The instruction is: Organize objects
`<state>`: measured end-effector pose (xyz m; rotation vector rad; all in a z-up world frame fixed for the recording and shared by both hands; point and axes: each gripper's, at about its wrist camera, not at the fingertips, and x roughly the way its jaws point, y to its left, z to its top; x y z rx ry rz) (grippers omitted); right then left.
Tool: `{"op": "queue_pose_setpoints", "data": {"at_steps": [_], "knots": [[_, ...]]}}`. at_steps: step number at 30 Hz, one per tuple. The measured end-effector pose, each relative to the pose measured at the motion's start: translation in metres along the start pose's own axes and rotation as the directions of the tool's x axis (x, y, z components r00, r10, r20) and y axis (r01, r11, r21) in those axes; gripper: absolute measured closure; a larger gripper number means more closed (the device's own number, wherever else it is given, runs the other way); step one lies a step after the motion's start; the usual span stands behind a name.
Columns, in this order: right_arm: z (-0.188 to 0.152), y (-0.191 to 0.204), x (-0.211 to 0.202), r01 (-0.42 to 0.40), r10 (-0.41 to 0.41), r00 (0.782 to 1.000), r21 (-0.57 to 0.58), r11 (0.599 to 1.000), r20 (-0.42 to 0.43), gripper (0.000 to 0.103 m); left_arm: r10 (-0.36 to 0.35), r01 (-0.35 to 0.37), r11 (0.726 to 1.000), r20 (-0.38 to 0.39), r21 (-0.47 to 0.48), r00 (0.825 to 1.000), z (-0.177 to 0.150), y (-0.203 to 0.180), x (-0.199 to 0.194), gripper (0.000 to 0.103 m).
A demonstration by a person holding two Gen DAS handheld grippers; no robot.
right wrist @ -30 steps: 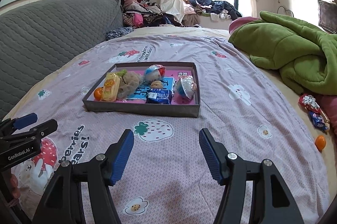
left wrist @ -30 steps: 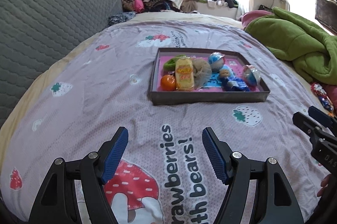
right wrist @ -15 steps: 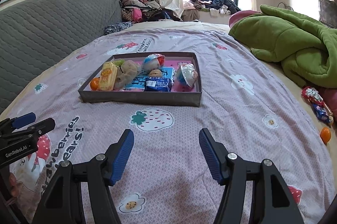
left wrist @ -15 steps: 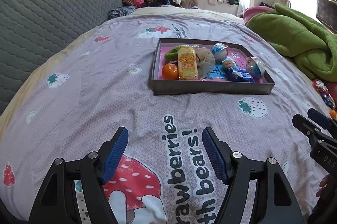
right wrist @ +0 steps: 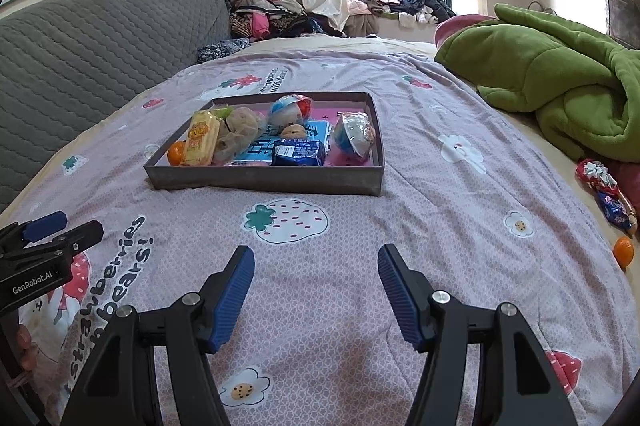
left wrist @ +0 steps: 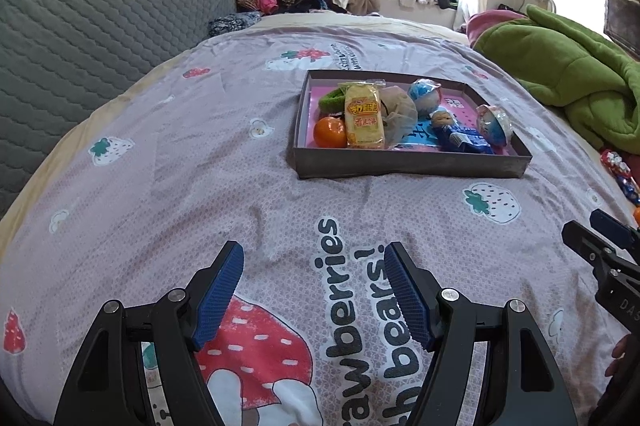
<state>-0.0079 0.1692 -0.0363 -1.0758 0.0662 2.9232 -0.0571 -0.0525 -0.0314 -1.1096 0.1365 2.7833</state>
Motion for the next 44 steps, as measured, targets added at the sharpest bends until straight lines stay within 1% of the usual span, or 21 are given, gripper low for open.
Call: {"op": "queue_pose_setpoints", "data": {"at_steps": [10, 26, 30, 34, 39, 44], "knots": [[0.000, -0.002, -0.001, 0.004, -0.004, 1.000, 0.014, 1.000, 0.013, 0.039, -0.006, 0.006, 1.000, -0.001, -0.002, 1.000, 0.000, -0.001, 0.001, 0.029], [-0.005, 0.001, 0.006, 0.010, -0.010, 1.000, -0.001, 1.000, -0.009, 0.039, -0.014, 0.014, 1.000, -0.009, 0.002, 1.000, -0.003, -0.001, 0.006, 0.029], [-0.006, 0.001, 0.008, 0.013, -0.013, 1.000, -0.006, 1.000, -0.016, 0.039, -0.027, 0.027, 1.000, -0.010, -0.005, 1.000, -0.003, -0.001, 0.007, 0.029], [-0.007, 0.001, 0.009, 0.015, -0.015, 1.000, -0.008, 1.000, -0.017, 0.039, -0.022, 0.022, 1.000, -0.015, -0.004, 1.000, -0.004, -0.001, 0.009, 0.029], [-0.008, 0.002, 0.009, 0.018, -0.018, 1.000, -0.016, 1.000, -0.018, 0.039, -0.052, 0.052, 0.999, -0.021, -0.013, 0.998, -0.004, 0.000, 0.010, 0.029], [-0.008, 0.002, 0.009, 0.028, -0.028, 0.999, -0.023, 0.999, -0.017, 0.039, -0.042, 0.042, 0.999, -0.008, 0.009, 0.999, -0.005, -0.004, 0.009, 0.029]]}}
